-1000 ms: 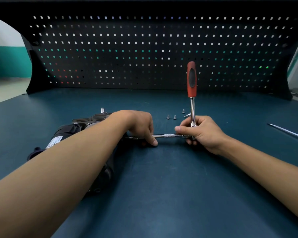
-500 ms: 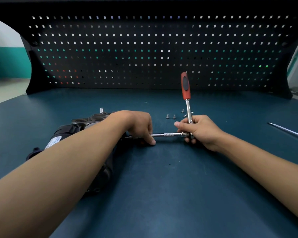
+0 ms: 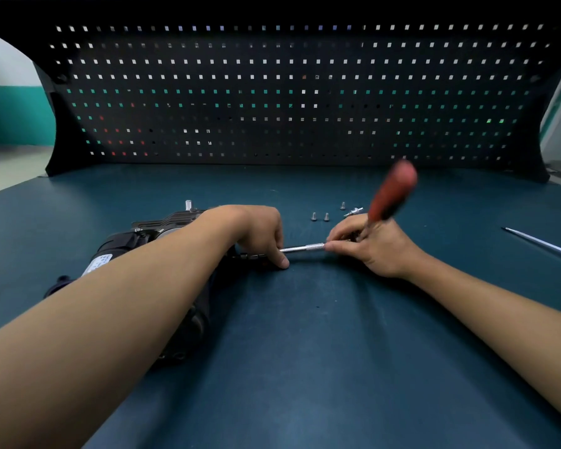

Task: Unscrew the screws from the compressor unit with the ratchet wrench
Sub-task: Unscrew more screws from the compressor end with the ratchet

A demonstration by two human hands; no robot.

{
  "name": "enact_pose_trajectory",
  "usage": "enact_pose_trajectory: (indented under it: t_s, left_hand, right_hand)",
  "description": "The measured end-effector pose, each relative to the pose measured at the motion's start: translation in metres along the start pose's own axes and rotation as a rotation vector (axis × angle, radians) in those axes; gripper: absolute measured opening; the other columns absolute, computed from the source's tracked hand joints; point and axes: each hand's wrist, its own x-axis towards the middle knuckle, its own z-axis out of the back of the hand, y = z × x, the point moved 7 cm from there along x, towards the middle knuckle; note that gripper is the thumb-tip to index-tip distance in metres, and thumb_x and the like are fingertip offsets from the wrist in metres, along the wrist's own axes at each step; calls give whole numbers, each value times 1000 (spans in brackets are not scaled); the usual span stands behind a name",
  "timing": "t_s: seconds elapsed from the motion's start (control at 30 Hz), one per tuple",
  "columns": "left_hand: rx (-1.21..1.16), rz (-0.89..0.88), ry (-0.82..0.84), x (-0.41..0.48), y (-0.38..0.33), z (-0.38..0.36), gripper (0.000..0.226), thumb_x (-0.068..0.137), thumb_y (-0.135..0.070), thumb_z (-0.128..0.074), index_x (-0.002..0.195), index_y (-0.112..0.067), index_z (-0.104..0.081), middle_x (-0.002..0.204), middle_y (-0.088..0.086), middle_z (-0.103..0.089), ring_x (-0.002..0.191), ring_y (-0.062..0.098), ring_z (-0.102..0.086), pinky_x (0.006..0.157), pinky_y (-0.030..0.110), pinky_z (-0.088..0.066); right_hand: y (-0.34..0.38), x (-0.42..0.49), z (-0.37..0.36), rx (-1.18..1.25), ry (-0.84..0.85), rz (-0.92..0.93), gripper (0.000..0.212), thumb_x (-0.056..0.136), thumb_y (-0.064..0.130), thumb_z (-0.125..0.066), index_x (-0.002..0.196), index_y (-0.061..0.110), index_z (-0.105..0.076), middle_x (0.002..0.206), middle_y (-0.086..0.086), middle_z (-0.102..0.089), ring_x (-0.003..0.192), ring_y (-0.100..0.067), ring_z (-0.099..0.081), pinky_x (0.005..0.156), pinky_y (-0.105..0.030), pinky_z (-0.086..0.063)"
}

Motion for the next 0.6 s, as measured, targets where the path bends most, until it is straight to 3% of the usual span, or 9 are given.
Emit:
enact_pose_trajectory:
  t_s: [0.13, 0.27, 0.37, 0.47, 0.6]
  left_hand:
    - [-2, 1, -10, 0, 1, 0, 26, 80, -46, -79, 80, -20, -77, 63, -11, -63, 62, 7, -55, 60, 24, -44]
    - [-1, 2, -24, -2, -1, 2, 25, 79, -45, -79, 80, -20, -78, 60, -13, -63, 59, 4, -54, 57, 22, -42]
    - [15, 8, -29, -4, -3, 5, 26, 79, -45, -79, 82, -19, -79, 60, -13, -64, 58, 4, -54, 54, 21, -41]
    - [44, 8, -33, -5, -6, 6, 26, 80, -45, -79, 83, -19, -79, 62, -12, -64, 59, 3, -54, 51, 20, -40]
    - [60, 13, -36, -6, -6, 5, 26, 80, -45, -79, 81, -19, -78, 64, -11, -63, 60, 3, -53, 49, 18, -39]
  right_hand:
    - [16, -6, 1, -87, -34, 195, 9, 77, -1, -82, 84, -5, -77, 86, -15, -75, 80, -27, -69, 76, -28, -53]
    - [15, -4, 1, -21, -41, 175, 8, 76, 0, -83, 81, -4, -77, 86, -15, -75, 79, -21, -69, 76, -22, -51]
    - [-1, 1, 0, 41, 24, -17, 17, 79, 22, -82, 81, 5, -78, 79, -12, -74, 71, -17, -66, 68, -26, -52]
    - [-16, 3, -1, 159, -4, -241, 42, 73, 48, -77, 76, 7, -76, 58, -4, -65, 49, -9, -54, 44, -21, -40]
    - [-23, 2, -5, 316, -51, -434, 50, 72, 59, -73, 71, 9, -73, 68, 0, -72, 46, -13, -56, 36, -20, -32]
